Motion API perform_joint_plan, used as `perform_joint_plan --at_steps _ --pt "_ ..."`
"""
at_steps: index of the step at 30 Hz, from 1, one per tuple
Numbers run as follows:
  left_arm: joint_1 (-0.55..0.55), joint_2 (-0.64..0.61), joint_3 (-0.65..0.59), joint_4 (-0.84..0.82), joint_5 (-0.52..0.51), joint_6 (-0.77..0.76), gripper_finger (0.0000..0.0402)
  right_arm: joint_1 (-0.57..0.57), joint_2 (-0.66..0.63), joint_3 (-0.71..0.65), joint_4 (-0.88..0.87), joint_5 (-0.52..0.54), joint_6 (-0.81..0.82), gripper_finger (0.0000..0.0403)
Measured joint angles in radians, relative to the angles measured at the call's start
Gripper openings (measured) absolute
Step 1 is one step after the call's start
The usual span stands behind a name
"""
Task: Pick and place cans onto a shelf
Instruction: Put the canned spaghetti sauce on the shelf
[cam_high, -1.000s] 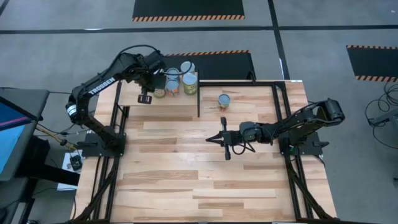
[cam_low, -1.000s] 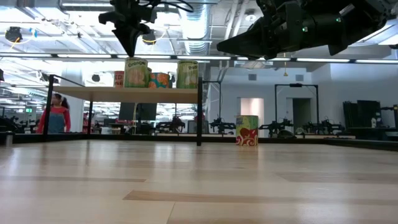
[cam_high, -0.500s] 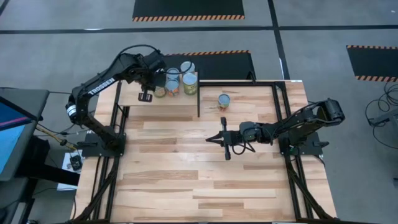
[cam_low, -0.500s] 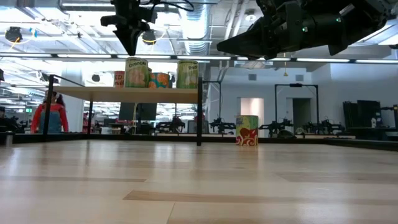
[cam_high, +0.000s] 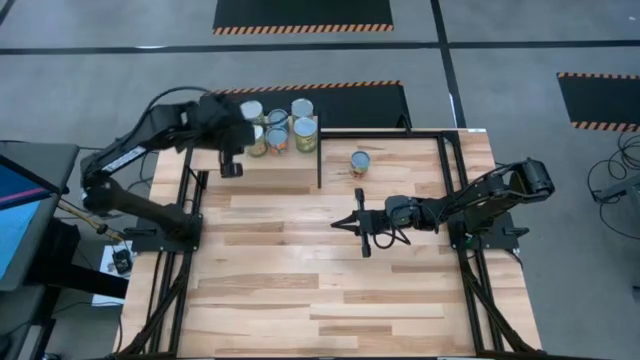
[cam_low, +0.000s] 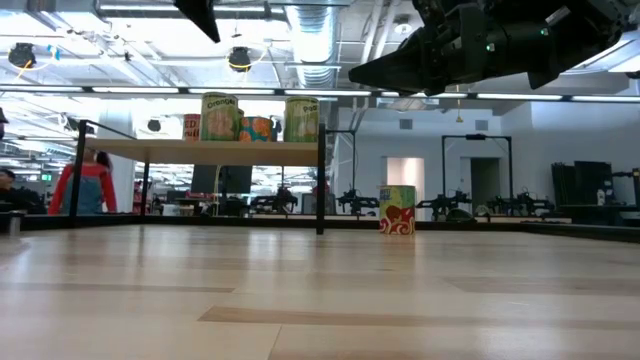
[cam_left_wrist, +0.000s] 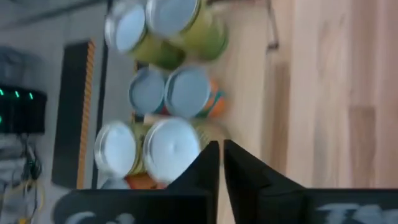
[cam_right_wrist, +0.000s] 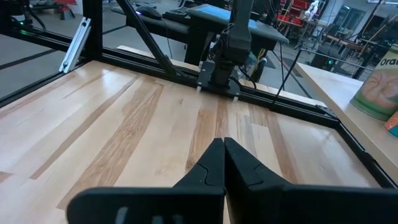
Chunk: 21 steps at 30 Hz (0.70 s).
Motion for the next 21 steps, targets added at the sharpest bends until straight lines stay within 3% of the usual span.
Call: perform_joint_plan --at_steps 6,13,21 --pt "-0.118 -0.153 -0.242 0.25 -0.009 -0.072 0.0003 0.0 0.0 0.0 0.002 0.002 -0.004 0.0013" --pt "-0.198 -0.322 -0.622 0.731 -0.008 -0.114 0.0 0.0 0.0 0.0 0.009 0.003 -0.006 0.0013" --pt "-0.262 -0.398 -0.931 1.193 -0.008 -0.201 0.0 0.0 0.0 0.0 -0.003 0.005 -0.01 0.0013"
